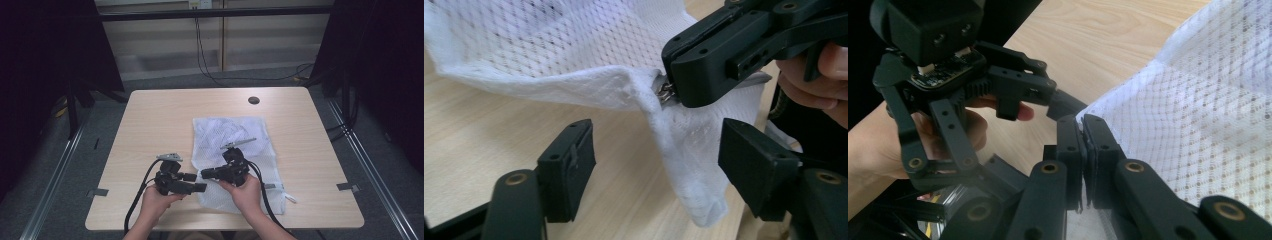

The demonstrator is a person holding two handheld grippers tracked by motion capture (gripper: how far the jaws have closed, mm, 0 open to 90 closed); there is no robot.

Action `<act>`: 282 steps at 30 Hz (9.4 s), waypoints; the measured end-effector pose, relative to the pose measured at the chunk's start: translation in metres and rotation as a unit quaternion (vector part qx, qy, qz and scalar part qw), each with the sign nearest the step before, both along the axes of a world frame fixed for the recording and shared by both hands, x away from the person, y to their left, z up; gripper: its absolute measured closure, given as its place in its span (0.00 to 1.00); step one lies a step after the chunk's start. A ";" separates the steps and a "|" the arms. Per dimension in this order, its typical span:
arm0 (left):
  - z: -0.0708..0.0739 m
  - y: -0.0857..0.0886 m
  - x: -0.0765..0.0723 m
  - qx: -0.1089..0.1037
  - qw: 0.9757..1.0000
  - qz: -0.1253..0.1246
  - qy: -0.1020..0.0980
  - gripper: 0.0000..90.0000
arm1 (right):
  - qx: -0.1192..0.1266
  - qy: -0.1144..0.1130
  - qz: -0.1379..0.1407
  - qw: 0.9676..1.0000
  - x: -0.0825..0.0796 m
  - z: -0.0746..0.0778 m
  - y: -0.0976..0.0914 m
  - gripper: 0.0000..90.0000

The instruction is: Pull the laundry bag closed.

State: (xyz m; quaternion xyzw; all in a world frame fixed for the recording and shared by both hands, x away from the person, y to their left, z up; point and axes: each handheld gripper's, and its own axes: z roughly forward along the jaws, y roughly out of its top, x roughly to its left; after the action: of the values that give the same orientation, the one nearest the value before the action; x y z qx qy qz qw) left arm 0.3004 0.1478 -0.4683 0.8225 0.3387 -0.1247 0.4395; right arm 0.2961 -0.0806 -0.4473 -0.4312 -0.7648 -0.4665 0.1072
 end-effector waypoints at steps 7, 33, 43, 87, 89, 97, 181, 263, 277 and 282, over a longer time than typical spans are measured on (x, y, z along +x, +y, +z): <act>-0.003 -0.004 0.001 -0.005 1.000 -0.012 0.012 0.44 | 0.001 0.003 -0.001 1.000 0.000 -0.001 0.002 0.96; -0.005 -0.008 0.002 -0.008 0.999 -0.001 0.046 0.97 | 0.007 0.002 0.003 1.000 -0.001 0.000 0.003 0.96; -0.003 -0.009 0.002 -0.007 0.999 0.009 0.046 0.98 | 0.017 0.012 0.000 1.000 -0.001 -0.002 -0.004 0.96; 0.000 -0.009 0.000 -0.004 0.999 0.019 0.044 0.98 | 0.006 0.021 -0.010 1.000 -0.003 -0.009 -0.035 0.96; 0.001 -0.008 0.001 -0.003 0.999 0.018 0.044 0.98 | 0.007 0.021 -0.012 1.000 -0.003 -0.009 -0.038 0.96; 0.000 -0.008 0.001 -0.004 0.999 0.019 0.046 0.98 | 0.002 0.021 -0.013 1.000 -0.004 -0.008 -0.042 0.96; 0.002 -0.005 0.000 -0.001 0.998 0.021 0.055 0.98 | -0.001 0.022 -0.017 1.000 -0.006 -0.011 -0.061 0.96; 0.002 -0.001 0.001 0.002 0.998 0.020 0.060 0.98 | -0.010 0.032 -0.031 0.999 -0.009 -0.014 -0.096 0.96; 0.002 -0.001 0.000 0.000 0.998 0.021 0.066 0.98 | -0.007 0.036 -0.032 0.999 -0.009 -0.015 -0.099 0.96; 0.002 -0.001 0.000 0.000 0.998 0.021 0.065 0.98 | -0.005 0.037 -0.032 0.999 -0.009 -0.015 -0.100 0.96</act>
State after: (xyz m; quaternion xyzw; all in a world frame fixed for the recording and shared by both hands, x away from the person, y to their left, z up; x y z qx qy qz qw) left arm 0.3006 0.1467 -0.4659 0.8057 0.3837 -0.1687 0.4186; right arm 0.2869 -0.1802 -0.4625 -0.4730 -0.7481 -0.4501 0.1180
